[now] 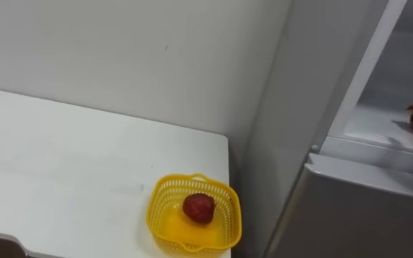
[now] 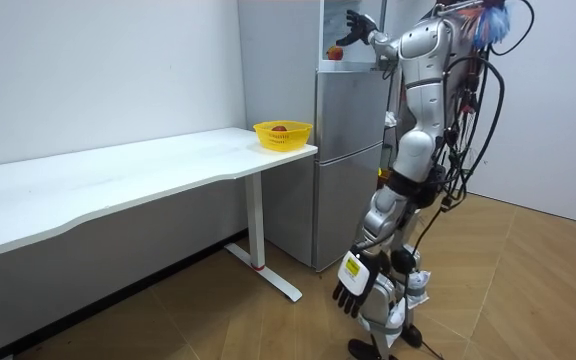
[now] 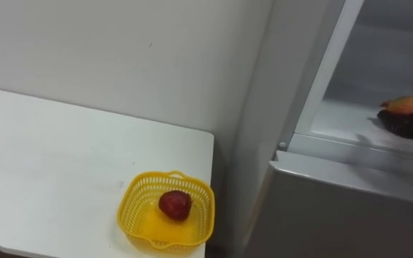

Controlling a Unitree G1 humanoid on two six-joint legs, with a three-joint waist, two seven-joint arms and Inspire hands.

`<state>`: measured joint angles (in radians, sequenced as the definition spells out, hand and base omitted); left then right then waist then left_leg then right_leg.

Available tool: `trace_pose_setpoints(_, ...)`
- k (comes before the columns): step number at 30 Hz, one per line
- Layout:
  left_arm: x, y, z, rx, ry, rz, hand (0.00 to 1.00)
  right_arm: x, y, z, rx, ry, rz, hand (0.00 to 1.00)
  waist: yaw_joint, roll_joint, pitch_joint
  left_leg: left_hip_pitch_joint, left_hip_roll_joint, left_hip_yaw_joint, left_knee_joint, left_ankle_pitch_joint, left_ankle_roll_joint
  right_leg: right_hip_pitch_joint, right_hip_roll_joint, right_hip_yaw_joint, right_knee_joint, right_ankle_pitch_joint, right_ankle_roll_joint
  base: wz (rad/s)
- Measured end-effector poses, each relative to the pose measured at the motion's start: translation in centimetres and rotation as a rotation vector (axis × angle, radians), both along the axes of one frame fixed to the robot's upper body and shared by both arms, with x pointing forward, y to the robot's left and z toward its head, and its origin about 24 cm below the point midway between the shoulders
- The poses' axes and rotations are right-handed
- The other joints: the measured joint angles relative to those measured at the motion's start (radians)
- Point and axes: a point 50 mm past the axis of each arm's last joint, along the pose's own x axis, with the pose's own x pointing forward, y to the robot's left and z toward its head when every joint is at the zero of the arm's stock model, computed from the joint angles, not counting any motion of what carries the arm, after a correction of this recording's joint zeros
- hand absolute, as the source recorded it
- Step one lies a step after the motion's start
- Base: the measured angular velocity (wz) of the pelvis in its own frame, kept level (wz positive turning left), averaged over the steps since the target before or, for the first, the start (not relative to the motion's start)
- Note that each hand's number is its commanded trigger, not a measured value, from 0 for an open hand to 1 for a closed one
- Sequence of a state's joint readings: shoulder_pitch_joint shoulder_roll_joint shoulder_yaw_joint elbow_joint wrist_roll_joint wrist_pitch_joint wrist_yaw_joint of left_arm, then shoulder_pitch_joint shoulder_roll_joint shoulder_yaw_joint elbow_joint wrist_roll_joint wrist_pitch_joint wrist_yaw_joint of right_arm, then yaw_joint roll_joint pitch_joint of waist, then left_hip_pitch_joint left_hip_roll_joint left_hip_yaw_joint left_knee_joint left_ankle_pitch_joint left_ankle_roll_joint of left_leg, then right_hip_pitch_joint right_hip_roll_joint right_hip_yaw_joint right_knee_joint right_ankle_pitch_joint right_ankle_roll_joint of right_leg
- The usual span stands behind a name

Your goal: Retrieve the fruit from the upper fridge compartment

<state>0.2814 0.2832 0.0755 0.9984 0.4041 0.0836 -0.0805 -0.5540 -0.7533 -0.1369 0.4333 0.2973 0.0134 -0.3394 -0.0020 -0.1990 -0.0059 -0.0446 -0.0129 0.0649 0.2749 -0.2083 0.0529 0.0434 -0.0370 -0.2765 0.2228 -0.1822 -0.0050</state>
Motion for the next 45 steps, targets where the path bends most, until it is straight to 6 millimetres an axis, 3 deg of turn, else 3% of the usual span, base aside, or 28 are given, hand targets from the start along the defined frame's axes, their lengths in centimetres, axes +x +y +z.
trace_pose_setpoints(4, 0.2, 0.5, 0.2, 0.021, -0.008, -0.004, 0.0, -0.5, -0.4, 1.8, -0.041, -0.055, -0.033, 0.0, 0.002, -0.009, -0.0026, 0.002, 0.0, 0.0, -0.004, 0.0, 0.0, 0.001, 0.0, -0.001, -0.001, 0.0, 0.0, 0.0)
trace_pose_setpoints(9, 0.4, 0.6, 0.2, 0.025, -0.013, -0.006, 0.0, -0.7, -0.6, 2.0, -0.039, -0.069, -0.057, 0.0, 0.004, -0.014, 0.0012, 0.005, 0.001, -0.002, -0.003, -0.001, 0.0, 0.006, 0.001, -0.003, -0.004, 0.0, 0.0, 0.01)
trace_pose_setpoints(18, 0.3, 0.6, 0.2, 0.024, -0.01, -0.006, 0.0, -0.6, -0.8, 1.8, -0.033, -0.06, -0.056, 0.0, 0.004, 0.005, 0.0092, -0.001, -0.001, -0.019, 0.018, -0.002, 0.001, 0.012, -0.002, -0.027, -0.003, 0.0, 0.0, 0.04)
trace_pose_setpoints(26, -0.4, 0.5, 0.2, 0.018, 0.012, 0.001, 0.0, 0.3, -1.3, -1.3, -0.027, 0.117, -0.031, 0.0, 0.01, 0.019, 0.0028, -0.006, -0.001, -0.017, 0.018, -0.001, 0.0, 0.007, -0.003, -0.025, 0.004, 0.001, -0.001, 0.0)
trace_pose_setpoints(28, -0.2, 0.5, 0.2, 0.018, 0.007, -0.002, 0.0, 0.4, -1.1, -1.5, -0.026, 0.129, -0.01, 0.0, 0.01, 0.027, 0.0025, -0.008, -0.001, -0.017, 0.018, -0.001, 0.001, 0.004, -0.004, -0.025, 0.006, 0.001, -0.001, 0.0)
trace_pose_setpoints(29, 0.0, 0.5, 0.3, 0.018, -0.003, -0.006, 0.0, 0.4, -1.1, -1.5, -0.015, 0.127, -0.004, 0.0, 0.01, 0.03, -0.0022, -0.018, -0.001, -0.016, 0.017, 0.001, 0.0, -0.009, -0.006, -0.024, 0.011, 0.001, -0.001, 0.0)
trace_pose_setpoints(34, 0.6, 0.5, 0.3, 0.02, -0.017, -0.011, 0.0, 0.8, -0.7, -1.6, -0.011, 0.141, 0.009, 0.0, 0.014, 0.028, -0.0043, -0.048, -0.001, -0.019, 0.017, 0.011, 0.0, -0.038, -0.006, -0.028, 0.017, 0.001, -0.001, 0.03)
trace_pose_setpoints(39, 0.5, 0.4, 0.3, 0.023, -0.005, -0.015, 0.0, 0.7, -1.2, -2.1, 0.006, 0.156, -0.017, 0.0, 0.035, 0.022, -0.0031, -0.066, -0.002, -0.023, 0.02, 0.011, 0.0, -0.053, -0.005, -0.031, 0.017, 0.001, -0.001, 0.02)
trace_pose_setpoints(45, 0.5, 0.4, 0.3, 0.024, 0.007, -0.02, 0.0, 0.4, -2.2, -3.1, 0.057, 0.182, -0.052, 0.0, 0.037, 0.016, 0.0058, -0.087, -0.003, -0.046, 0.039, 0.011, -0.001, -0.056, -0.005, -0.056, 0.017, 0.002, -0.003, 0.11)
